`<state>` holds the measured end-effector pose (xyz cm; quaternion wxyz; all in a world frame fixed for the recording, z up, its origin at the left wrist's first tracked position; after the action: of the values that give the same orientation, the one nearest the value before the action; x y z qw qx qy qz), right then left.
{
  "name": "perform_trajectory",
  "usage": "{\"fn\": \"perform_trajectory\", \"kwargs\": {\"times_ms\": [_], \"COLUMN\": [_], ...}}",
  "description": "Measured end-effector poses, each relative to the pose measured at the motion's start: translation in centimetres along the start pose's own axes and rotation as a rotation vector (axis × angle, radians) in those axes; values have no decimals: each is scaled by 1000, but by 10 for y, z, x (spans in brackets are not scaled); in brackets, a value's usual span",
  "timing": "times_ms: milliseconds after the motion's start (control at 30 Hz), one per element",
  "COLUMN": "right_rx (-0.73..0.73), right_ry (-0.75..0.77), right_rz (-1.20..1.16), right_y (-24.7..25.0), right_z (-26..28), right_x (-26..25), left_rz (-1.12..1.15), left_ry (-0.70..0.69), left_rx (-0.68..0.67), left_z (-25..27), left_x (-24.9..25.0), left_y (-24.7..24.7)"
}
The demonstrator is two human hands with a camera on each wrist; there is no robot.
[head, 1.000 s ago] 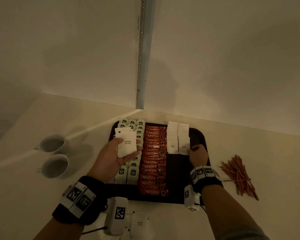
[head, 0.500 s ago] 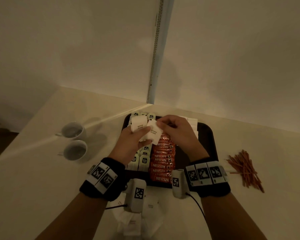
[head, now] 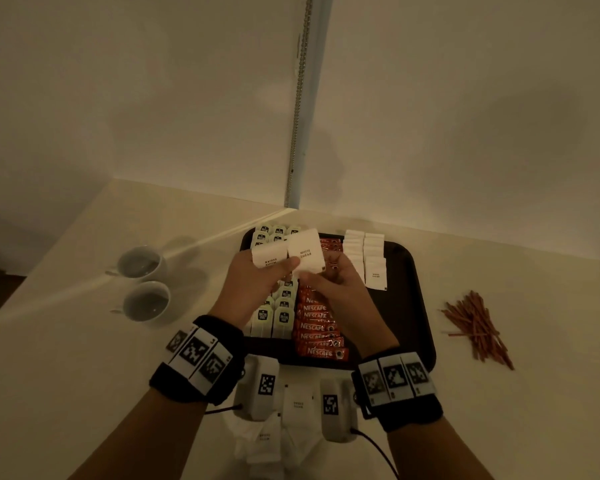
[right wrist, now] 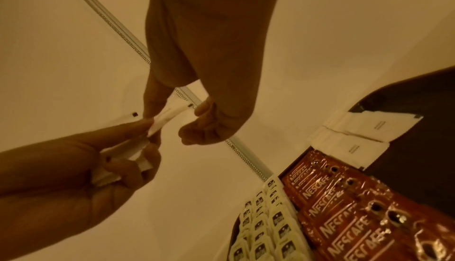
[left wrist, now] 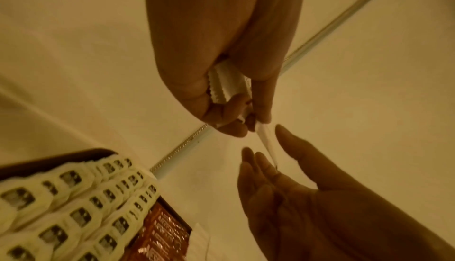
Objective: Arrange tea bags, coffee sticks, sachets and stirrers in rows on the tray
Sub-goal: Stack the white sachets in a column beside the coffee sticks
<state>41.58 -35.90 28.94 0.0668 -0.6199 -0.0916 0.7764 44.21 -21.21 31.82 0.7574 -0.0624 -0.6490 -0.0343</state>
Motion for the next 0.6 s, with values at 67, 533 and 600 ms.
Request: {"fn": "perform_trajectory", "kwargs": {"times_ms": [67,533,600], "right_rx": [32,123,166], "right_ry": [23,-62,-70], "right_rz": [4,-189,-165], "right_y": [4,23,41], "right_z": [2,0,-2], "right_x": [-3,21,25], "left_rz": [-108,-140,46], "left_ry": [-7,35,140], "left_rx": [-18,-9,-14], "left_z": [-1,-6,-7], "left_x": [5,4,-4], "left_y": [1,-11,-12]}}
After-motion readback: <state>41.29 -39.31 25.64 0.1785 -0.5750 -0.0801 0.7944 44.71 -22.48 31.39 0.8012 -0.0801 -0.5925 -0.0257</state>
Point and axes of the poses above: each hand's wrist, its own z-axis away from the middle knuckle, its own y-axis out of the back of the hand, x = y × z, the point moved 6 cm from there along -z, towards the middle knuckle, and after that the axes turned 4 degrees about -x, right-handed, at the moved point
